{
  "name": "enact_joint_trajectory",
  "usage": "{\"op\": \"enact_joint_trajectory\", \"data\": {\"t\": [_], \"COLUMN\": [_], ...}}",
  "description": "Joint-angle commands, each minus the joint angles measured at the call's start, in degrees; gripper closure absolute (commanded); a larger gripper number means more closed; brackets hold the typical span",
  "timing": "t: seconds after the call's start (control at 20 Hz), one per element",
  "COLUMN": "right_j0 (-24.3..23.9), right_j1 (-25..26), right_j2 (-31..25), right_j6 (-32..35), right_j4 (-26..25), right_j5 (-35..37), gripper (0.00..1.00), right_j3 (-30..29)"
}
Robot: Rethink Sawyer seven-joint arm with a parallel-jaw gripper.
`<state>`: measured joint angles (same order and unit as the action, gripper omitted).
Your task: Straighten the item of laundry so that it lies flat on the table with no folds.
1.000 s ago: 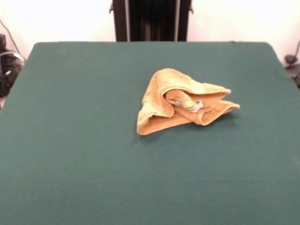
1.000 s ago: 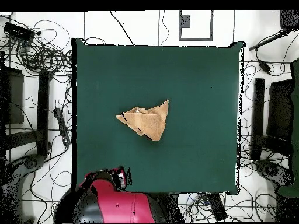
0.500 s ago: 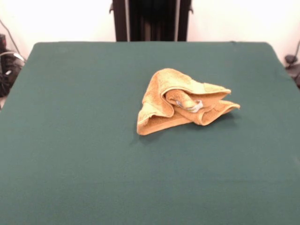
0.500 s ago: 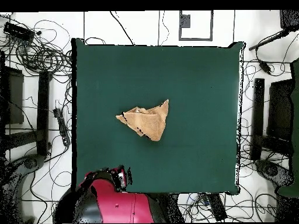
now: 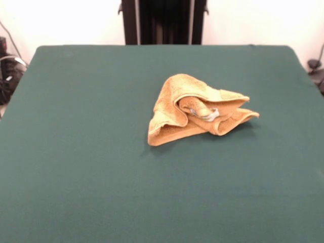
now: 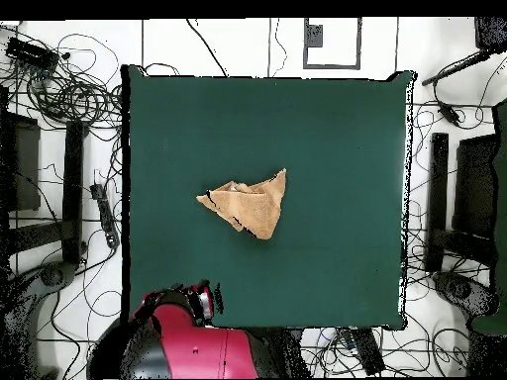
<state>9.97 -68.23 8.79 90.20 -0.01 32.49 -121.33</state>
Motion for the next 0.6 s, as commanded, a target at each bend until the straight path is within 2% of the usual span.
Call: {"op": "enact_joint_trajectory", "data": {"t": [0.05, 0.3, 0.6], "right_j0": [2.0, 2.0, 2.6], "right_j1": [6.2, 10.6, 16.3], "right_j2": [-0.9, -1.6, -2.2], "right_j6": [17.4, 18.1, 18.4], "right_j4": [2.6, 3.7, 5.5], "right_j5": [-1.5, -1.7, -5.6], "gripper": [0.0, 0.0, 0.0], "right_j3": [2.5, 6.9, 7.4]}}
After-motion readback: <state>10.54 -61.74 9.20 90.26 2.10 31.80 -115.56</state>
